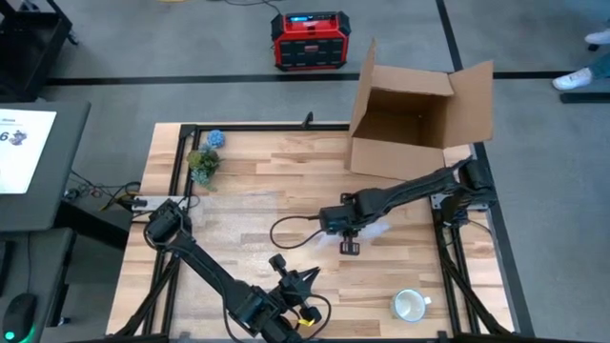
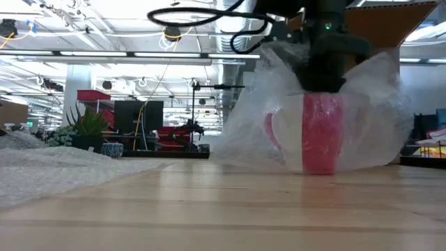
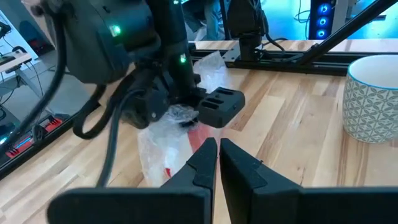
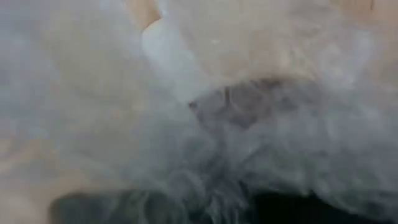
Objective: Wrap mug
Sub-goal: Wrap the red mug in the right bubble wrap
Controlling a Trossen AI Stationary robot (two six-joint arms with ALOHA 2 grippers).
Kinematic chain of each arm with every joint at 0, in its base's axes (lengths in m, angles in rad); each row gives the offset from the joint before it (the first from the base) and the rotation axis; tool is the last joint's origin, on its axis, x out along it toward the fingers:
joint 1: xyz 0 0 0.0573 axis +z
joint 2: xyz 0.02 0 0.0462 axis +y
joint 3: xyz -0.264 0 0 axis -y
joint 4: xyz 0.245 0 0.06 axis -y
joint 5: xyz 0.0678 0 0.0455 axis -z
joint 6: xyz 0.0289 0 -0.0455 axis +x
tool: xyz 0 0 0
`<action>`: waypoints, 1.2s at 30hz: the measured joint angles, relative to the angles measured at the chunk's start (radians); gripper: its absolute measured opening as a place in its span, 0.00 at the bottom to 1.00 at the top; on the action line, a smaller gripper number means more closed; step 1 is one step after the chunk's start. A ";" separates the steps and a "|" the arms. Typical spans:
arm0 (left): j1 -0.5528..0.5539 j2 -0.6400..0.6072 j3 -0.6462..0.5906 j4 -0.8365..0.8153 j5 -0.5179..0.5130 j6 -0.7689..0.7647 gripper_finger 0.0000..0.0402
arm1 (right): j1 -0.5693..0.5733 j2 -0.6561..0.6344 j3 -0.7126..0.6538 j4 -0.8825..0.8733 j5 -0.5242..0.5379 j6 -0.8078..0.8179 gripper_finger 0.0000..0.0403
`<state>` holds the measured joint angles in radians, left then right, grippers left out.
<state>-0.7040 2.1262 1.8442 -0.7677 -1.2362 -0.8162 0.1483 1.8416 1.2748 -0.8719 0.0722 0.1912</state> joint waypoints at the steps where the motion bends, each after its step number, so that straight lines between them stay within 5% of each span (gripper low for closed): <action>1: -0.003 0.000 0.000 0.000 0.000 0.000 0.00 | 0.002 0.021 0.004 0.000 -0.001 -0.012 0.00; 7: -0.007 0.000 0.000 0.001 0.000 0.002 0.00 | 0.024 0.033 0.022 -0.017 -0.004 -0.060 0.00; 24: -0.006 0.000 -0.001 0.001 0.005 0.003 0.00 | 0.040 -0.332 0.060 -0.073 -0.010 -0.031 0.12; 36: -0.006 0.000 -0.001 0.001 0.006 0.004 0.00 | 0.019 -0.243 0.001 0.036 0.082 -0.016 0.01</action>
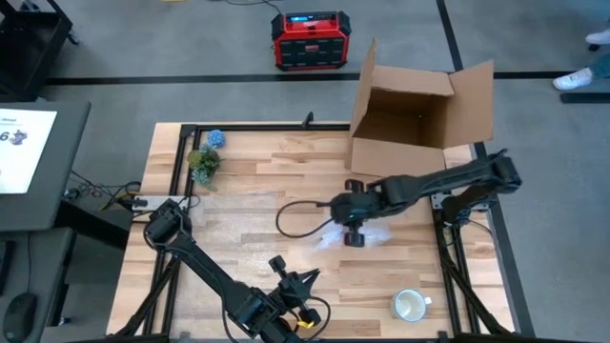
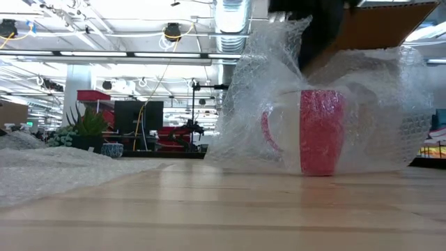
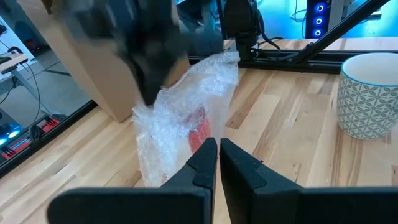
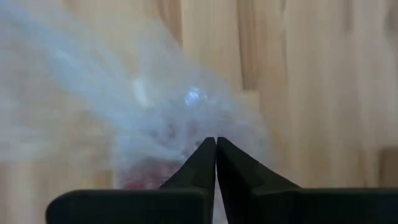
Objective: Wrap mug
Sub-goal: Wrap the red mug in the right bubble wrap
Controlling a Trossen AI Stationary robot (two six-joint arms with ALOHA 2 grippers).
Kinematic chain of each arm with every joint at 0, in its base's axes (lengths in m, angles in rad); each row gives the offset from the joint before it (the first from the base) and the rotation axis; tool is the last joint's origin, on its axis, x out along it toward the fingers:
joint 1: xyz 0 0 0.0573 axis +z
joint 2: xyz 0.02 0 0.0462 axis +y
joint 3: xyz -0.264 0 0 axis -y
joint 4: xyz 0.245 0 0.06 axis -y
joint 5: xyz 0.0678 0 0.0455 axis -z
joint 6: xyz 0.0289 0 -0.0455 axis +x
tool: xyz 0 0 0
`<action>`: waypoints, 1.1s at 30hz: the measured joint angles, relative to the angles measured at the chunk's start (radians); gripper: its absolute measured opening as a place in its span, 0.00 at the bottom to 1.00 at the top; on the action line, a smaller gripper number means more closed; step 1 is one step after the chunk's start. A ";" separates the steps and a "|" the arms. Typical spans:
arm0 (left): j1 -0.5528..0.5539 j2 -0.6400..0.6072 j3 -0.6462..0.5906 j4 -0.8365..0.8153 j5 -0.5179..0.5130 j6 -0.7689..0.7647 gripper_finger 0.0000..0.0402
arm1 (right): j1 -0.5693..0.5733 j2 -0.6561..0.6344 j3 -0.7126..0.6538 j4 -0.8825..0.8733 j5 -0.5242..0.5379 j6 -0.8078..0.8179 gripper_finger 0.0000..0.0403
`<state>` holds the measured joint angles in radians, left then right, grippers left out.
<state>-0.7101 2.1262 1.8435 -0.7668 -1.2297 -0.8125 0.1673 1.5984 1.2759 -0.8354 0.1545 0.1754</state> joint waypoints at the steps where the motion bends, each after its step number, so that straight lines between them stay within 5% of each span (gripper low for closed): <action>1: 0.000 0.000 0.000 -0.001 0.000 0.000 0.00 | 0.000 0.026 -0.011 0.006 0.000 0.000 0.01; 13: 0.003 0.000 0.000 0.000 0.000 0.000 0.00 | -0.002 0.252 -0.031 0.014 -0.041 -0.068 0.00; 24: 0.003 0.000 0.000 -0.001 0.000 0.000 0.00 | 0.036 0.017 0.097 -0.234 -0.055 -0.031 0.00; 33: 0.003 0.000 0.000 -0.002 0.002 0.001 0.00 | 0.062 -0.173 0.056 0.069 -0.078 -0.079 0.00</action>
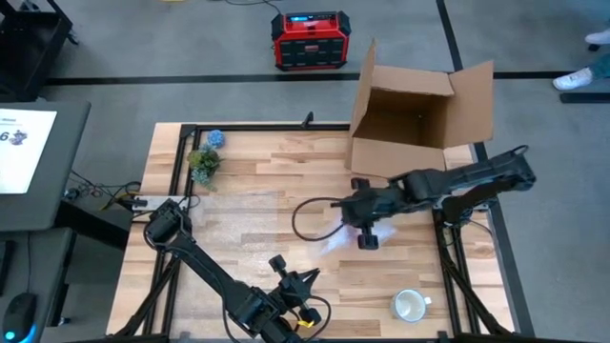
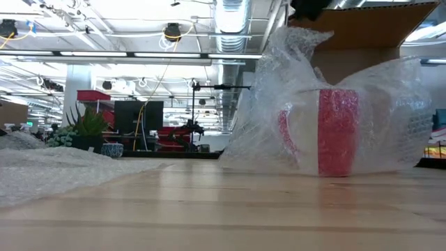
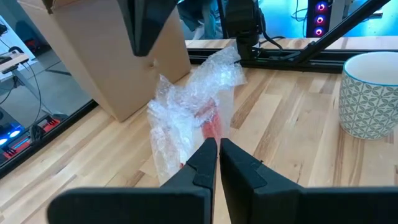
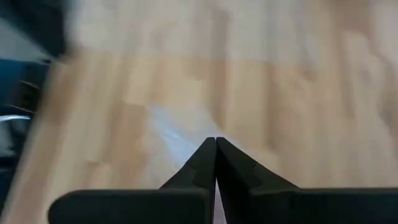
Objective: Wrap mug
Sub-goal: Wrap the red mug in the right bubble wrap
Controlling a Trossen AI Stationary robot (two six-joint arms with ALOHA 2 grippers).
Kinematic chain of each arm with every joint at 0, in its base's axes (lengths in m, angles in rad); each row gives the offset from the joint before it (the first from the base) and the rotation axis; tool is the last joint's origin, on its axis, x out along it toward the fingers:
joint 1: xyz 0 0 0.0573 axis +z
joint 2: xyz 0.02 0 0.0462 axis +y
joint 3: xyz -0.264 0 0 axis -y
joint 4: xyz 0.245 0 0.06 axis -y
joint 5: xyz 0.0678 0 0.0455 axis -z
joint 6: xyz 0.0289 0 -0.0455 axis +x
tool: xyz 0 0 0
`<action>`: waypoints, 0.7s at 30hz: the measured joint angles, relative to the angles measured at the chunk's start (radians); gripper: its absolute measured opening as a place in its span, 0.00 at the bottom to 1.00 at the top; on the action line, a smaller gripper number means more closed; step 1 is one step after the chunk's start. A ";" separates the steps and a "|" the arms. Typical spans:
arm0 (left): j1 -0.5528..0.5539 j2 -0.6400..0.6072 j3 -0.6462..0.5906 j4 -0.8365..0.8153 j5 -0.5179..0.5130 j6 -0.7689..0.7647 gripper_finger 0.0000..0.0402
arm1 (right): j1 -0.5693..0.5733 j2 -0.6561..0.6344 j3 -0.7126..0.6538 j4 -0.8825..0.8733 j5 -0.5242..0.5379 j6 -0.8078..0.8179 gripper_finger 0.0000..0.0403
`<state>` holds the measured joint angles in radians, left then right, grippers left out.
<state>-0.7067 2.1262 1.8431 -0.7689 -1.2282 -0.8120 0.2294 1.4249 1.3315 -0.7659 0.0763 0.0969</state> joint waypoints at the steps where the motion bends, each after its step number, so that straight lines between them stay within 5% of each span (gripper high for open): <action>1: 0.000 0.000 0.000 0.000 0.000 0.000 0.00 | 0.002 0.000 -0.012 0.042 -0.040 -0.018 0.00; 5: 0.000 0.000 0.000 0.000 0.001 0.000 0.00 | 0.004 0.034 -0.071 0.100 -0.142 -0.034 0.00; 21: 0.001 0.000 0.000 0.000 0.003 0.000 0.00 | -0.087 0.270 -0.269 0.152 -0.079 0.045 0.00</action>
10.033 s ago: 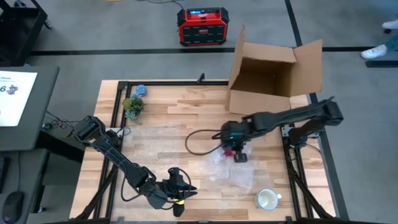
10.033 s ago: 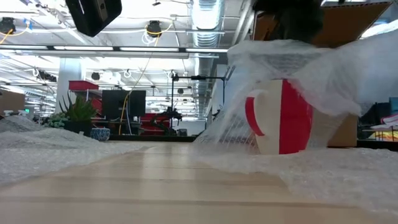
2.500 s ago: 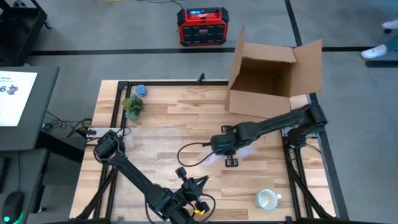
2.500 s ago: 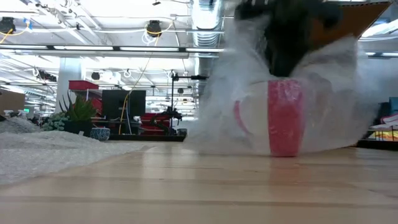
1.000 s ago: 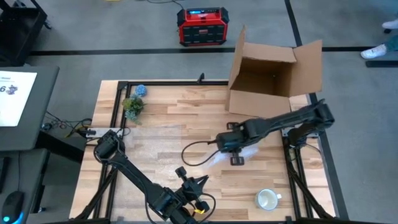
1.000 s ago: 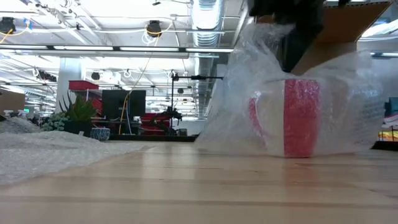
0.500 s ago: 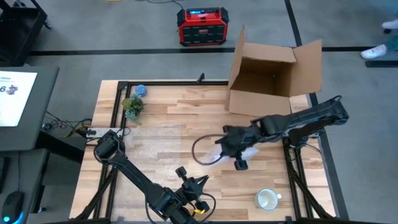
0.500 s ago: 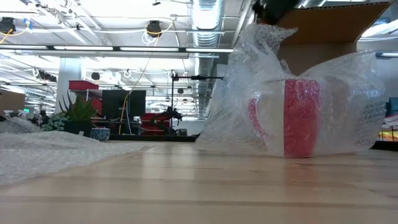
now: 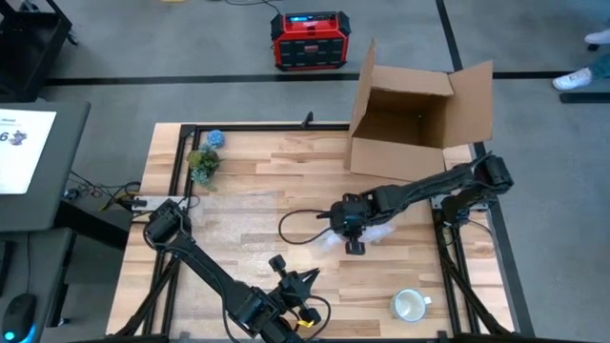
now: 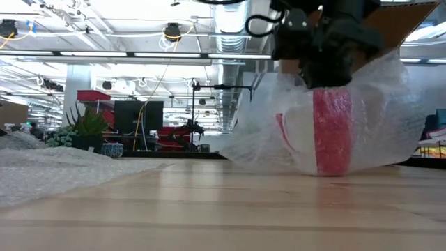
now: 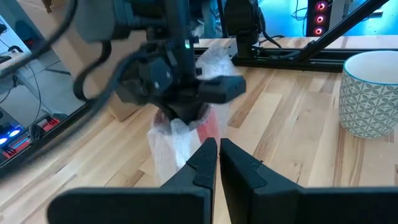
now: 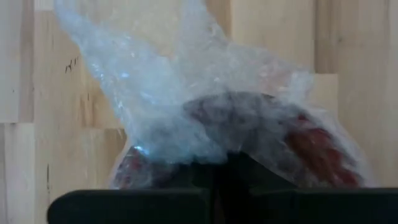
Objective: Wrap mug
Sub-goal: Wrap the red mug in the right bubble wrap
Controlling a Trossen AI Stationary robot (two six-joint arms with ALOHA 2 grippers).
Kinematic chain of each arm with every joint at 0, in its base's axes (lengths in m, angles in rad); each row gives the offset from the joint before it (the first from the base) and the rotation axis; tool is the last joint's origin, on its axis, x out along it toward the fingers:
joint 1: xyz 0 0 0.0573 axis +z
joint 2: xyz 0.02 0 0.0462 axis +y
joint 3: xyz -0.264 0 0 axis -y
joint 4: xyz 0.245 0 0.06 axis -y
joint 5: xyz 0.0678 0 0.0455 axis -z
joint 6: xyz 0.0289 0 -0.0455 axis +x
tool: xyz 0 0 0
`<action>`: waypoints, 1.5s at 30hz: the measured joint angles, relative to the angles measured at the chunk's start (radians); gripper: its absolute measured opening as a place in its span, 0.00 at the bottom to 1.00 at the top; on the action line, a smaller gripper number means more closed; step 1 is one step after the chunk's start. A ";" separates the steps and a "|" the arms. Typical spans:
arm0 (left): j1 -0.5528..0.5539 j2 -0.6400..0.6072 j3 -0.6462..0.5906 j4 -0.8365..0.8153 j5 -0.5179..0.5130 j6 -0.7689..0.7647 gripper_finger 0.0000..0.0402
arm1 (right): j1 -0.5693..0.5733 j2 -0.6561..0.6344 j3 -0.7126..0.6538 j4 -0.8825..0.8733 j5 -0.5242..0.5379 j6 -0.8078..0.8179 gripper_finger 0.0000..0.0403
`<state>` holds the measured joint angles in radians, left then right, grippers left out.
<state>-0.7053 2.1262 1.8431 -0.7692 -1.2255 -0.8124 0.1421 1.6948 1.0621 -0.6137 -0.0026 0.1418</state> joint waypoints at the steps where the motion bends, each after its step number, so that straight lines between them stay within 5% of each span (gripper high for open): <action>1: 0.000 0.000 0.000 0.000 0.000 0.000 0.00 | 0.000 0.009 0.002 0.002 -0.010 -0.008 0.00; 8: 0.000 0.000 0.000 0.001 0.006 -0.005 0.00 | 0.013 -0.033 0.092 -0.124 -0.002 -0.016 0.00; 16: 0.000 0.000 0.000 0.000 0.009 -0.009 0.00 | 0.055 -0.279 0.157 -0.281 0.014 0.042 0.00; 25: 0.023 0.000 0.000 -0.068 0.083 -0.092 0.00 | 0.229 -0.527 0.038 -0.513 0.161 0.424 0.00; 33: 0.118 0.002 -0.130 -0.108 0.280 -0.187 0.00 | 0.355 -0.610 -0.278 -0.372 0.177 0.755 0.00; 40: 0.191 0.003 -0.224 -0.075 0.279 -0.141 0.00 | 0.366 -0.586 -0.295 -0.129 0.370 0.690 0.00; 45: 0.242 0.003 -0.299 0.093 0.282 0.004 0.00 | 0.331 -0.554 -0.294 -0.014 0.384 0.586 0.00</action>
<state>-0.4630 2.1288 1.5437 -0.6766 -0.9437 -0.8084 0.4729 1.1410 0.7685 -0.6273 0.3818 0.7277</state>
